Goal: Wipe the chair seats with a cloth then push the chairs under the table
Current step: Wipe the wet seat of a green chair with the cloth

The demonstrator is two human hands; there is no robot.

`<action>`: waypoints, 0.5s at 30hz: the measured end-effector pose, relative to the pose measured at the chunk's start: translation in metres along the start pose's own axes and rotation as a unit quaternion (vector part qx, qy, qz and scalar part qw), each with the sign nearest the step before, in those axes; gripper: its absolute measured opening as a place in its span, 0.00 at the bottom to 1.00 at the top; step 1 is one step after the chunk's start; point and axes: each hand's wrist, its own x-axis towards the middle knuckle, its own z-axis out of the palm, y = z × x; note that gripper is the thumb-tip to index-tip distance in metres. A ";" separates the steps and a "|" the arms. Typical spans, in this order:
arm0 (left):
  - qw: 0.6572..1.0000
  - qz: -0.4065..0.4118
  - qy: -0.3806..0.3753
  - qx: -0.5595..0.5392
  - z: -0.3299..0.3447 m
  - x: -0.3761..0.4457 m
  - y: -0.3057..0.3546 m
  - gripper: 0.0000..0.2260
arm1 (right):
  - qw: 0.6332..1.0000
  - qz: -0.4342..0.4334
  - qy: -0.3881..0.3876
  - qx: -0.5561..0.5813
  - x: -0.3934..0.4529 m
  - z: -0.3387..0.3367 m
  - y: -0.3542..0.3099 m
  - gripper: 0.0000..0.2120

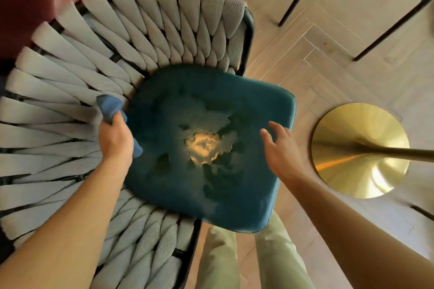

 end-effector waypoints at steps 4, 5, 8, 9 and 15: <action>0.997 0.041 -0.005 0.067 0.081 0.038 -0.012 0.20 | 0.996 -0.042 0.056 -0.055 0.044 0.013 0.001 0.25; 0.995 0.039 -0.013 0.094 0.104 0.044 -0.014 0.21 | 0.994 -0.046 0.066 -0.067 0.056 0.015 0.002 0.26; 0.984 0.020 -0.011 0.174 0.161 0.045 -0.009 0.22 | 0.991 -0.040 0.077 -0.099 0.089 0.021 0.009 0.27; 0.982 0.022 -0.009 0.189 0.174 0.042 -0.007 0.23 | 0.991 -0.033 0.077 -0.108 0.097 0.022 0.012 0.27; 0.909 0.249 -0.075 0.325 0.200 0.031 -0.022 0.26 | 0.993 0.002 0.052 -0.109 0.114 0.024 0.025 0.28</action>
